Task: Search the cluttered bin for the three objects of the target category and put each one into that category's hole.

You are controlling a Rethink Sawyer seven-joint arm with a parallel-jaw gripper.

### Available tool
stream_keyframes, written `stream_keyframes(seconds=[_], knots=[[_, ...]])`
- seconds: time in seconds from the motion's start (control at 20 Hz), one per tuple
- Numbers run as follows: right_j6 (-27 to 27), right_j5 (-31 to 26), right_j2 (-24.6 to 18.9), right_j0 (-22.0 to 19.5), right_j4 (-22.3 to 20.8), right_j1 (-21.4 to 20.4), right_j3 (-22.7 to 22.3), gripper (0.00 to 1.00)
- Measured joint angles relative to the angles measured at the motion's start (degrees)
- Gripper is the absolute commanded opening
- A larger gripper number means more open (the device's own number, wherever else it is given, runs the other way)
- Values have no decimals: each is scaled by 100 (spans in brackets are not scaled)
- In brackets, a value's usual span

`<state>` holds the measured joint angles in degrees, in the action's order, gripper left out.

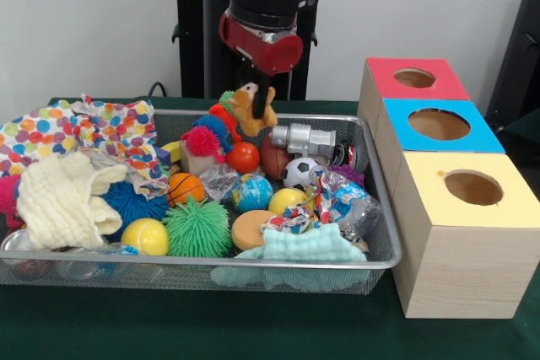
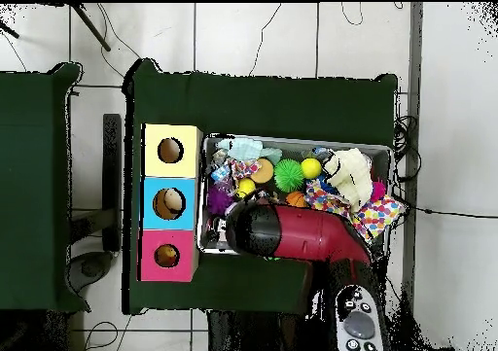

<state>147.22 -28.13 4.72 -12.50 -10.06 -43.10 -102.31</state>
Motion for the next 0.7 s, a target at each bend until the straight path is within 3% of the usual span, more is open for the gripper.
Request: stream_keyframes(seconds=[0.3, 0.7], knots=[[0, 561, 15, 338, -310, 48, -501, 0], [0, 1505, 127, 1116, -561, 385, -1111, 0]])
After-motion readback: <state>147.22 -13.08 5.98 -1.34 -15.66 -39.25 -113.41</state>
